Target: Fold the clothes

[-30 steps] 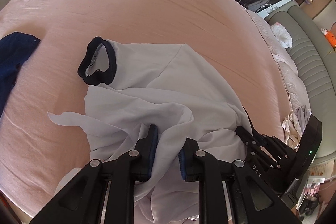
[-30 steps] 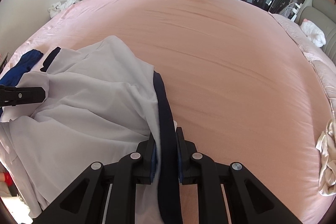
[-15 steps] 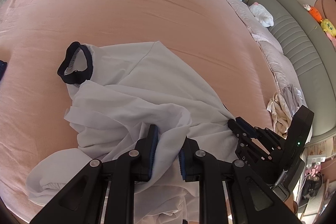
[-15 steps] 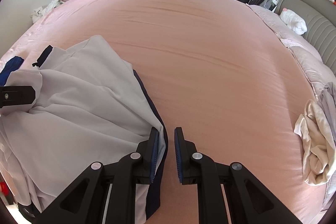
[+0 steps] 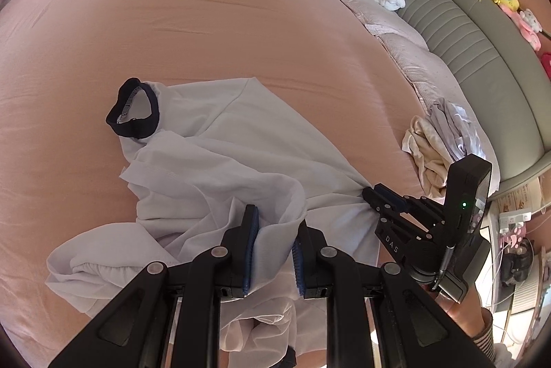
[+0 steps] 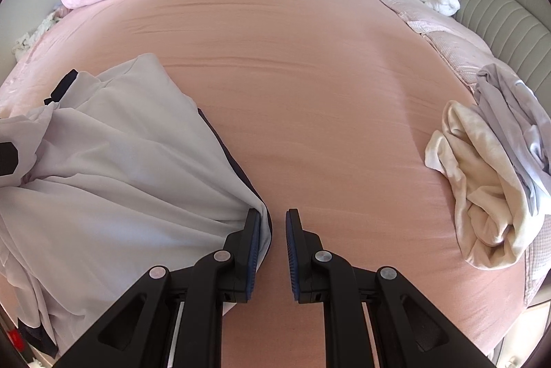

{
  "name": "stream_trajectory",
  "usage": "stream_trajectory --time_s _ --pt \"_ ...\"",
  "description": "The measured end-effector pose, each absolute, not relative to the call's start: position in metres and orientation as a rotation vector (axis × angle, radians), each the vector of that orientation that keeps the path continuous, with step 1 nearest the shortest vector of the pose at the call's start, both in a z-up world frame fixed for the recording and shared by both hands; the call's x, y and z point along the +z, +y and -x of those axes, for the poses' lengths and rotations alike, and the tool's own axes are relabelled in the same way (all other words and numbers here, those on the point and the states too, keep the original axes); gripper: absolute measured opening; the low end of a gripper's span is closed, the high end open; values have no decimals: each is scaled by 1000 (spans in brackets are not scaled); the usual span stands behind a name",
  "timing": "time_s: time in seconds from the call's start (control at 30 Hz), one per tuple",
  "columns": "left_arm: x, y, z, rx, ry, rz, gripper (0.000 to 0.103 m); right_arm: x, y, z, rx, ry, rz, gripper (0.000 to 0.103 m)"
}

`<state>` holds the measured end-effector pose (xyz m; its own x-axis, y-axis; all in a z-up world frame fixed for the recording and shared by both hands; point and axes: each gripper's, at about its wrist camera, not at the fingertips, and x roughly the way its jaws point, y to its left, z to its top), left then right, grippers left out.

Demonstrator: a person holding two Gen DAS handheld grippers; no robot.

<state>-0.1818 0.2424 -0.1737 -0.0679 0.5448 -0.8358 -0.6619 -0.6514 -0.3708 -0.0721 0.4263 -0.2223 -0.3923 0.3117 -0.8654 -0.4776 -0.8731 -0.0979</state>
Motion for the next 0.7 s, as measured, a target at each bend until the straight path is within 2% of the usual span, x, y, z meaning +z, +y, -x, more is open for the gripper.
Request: stream_trajectory --time_s 0.43,0.7 --pt "-167 292 153 1737 209 1308 16 -223 467 25 2135 266 1330 13" --pt "-169 294 150 1794 286 1318 16 -223 480 11 2145 321 1325 13"
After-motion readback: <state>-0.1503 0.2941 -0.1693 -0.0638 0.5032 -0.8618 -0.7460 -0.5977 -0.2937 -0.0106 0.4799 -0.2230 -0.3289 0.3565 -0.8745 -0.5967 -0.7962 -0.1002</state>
